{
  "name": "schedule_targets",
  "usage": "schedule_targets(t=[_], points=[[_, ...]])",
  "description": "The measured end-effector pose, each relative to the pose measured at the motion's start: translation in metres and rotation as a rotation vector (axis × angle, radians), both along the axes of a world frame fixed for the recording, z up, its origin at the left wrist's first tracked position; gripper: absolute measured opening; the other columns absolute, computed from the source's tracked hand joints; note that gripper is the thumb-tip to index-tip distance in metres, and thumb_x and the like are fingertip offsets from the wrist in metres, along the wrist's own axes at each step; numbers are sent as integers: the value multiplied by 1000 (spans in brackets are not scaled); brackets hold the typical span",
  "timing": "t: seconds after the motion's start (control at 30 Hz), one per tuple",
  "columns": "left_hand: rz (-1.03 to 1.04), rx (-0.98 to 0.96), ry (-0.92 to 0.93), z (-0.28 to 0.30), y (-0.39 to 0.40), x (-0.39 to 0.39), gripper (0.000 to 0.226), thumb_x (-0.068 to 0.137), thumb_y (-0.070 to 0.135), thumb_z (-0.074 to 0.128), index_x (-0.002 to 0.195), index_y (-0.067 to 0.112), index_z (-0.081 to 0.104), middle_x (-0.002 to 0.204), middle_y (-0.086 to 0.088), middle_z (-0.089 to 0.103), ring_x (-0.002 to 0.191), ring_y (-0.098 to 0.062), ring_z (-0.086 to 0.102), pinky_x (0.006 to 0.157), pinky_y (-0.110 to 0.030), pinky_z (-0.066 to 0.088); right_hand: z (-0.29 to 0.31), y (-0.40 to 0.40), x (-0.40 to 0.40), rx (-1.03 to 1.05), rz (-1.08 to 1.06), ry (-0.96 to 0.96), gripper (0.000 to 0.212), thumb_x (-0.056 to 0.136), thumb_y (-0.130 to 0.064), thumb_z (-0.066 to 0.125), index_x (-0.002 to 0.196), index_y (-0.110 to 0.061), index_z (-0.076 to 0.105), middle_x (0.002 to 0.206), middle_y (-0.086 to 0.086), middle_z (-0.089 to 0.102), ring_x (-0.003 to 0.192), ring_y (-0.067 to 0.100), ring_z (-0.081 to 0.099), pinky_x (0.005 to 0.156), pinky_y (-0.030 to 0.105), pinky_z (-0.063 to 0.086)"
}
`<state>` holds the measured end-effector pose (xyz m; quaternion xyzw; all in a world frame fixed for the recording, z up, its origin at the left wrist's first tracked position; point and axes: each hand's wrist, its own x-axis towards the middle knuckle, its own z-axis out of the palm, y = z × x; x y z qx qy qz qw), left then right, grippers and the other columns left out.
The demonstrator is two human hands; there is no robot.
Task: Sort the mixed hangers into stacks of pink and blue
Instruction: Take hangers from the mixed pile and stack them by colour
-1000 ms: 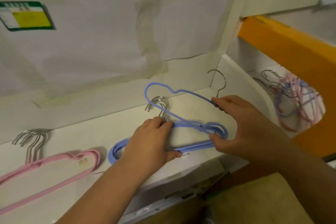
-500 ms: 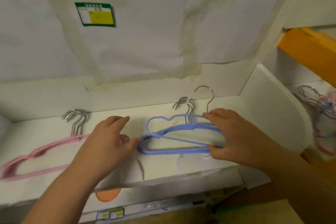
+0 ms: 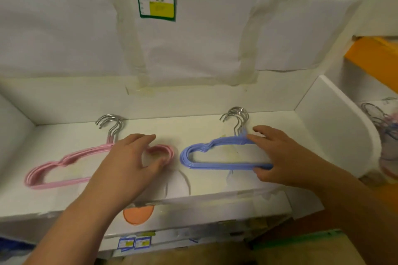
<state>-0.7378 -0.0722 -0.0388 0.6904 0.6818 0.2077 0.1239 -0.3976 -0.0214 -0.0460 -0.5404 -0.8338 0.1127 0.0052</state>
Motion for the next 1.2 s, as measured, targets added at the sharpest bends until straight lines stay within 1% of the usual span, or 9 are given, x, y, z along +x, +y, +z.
schedule_targets(t=[0.1,0.2,0.3,0.47,0.6,0.67,0.8,1.03,1.2], points=[[-53,31,19,6,-1,9,60,79,54,57,130,22,58,128,5,57,116,-17,53,97,-26,37,13,-17,2,73,-78,70,73,84,-52,62,147,-32,31,152,-11,27,137,9,27,113,30,31],[-86,47,43,15,-3,25,60,80,51,58,132,21,56,131,4,55,119,-17,50,99,-26,35,29,-35,12,176,-155,194,54,84,-45,66,132,-28,49,134,-10,48,115,5,43,96,23,38],[-119,91,73,27,-9,51,65,78,53,56,134,20,54,132,3,53,121,-20,50,102,-32,40,46,-52,33,293,-238,230,45,84,-44,65,123,-27,54,122,-11,53,104,3,45,87,21,38],[-204,148,116,49,-33,114,60,83,44,65,136,22,51,133,5,51,121,-19,49,99,-30,38,64,-96,86,398,-280,247,52,80,-56,52,126,-31,49,120,-16,50,106,5,48,85,26,47],[-353,162,29,63,-70,195,59,83,55,58,137,34,46,132,22,45,120,-1,44,95,-18,33,74,-154,141,377,-285,275,57,80,-54,56,132,-33,46,119,-19,47,106,3,48,86,24,46],[-409,195,23,69,-90,242,59,83,59,55,137,36,46,130,25,43,120,2,42,94,-14,29,78,-189,179,391,-309,278,55,81,-53,56,131,-33,46,120,-19,47,108,3,47,88,24,45],[-475,215,19,76,-130,330,58,84,56,55,137,33,47,133,17,48,121,-4,46,98,-21,35,82,-253,264,369,-401,240,52,84,-50,60,132,-38,43,123,-22,46,107,-3,45,82,17,43],[-607,178,45,60,-181,466,52,85,48,60,134,34,50,129,18,50,117,-5,50,94,-19,37,76,-330,390,304,-576,231,51,88,-45,60,135,-31,48,128,-17,47,111,3,48,88,25,50],[-644,161,82,55,-177,529,56,85,52,56,137,34,46,131,18,49,122,-6,46,101,-27,40,65,-337,443,271,-605,260,55,83,-49,56,134,-29,50,128,-16,50,113,5,51,91,31,53]])
